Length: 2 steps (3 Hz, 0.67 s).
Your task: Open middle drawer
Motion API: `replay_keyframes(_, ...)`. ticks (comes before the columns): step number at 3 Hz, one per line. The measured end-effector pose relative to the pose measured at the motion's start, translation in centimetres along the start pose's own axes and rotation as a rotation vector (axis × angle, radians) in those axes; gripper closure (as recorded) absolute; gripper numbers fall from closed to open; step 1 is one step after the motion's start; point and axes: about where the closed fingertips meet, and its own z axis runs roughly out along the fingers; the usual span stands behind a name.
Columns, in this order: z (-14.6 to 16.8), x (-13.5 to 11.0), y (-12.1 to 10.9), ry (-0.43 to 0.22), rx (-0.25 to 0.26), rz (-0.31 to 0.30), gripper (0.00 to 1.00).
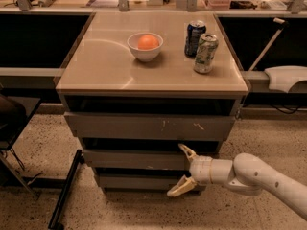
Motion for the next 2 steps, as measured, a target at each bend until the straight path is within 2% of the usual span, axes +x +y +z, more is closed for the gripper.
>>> replay_keyframes(1, 1.1, 1.3, 0.5, 0.141, -0.013, -0.028, 0.00)
replay_keyframes(2, 1.2, 3.2, -3.6, 0.346, 0.063, -0.054, 0.00)
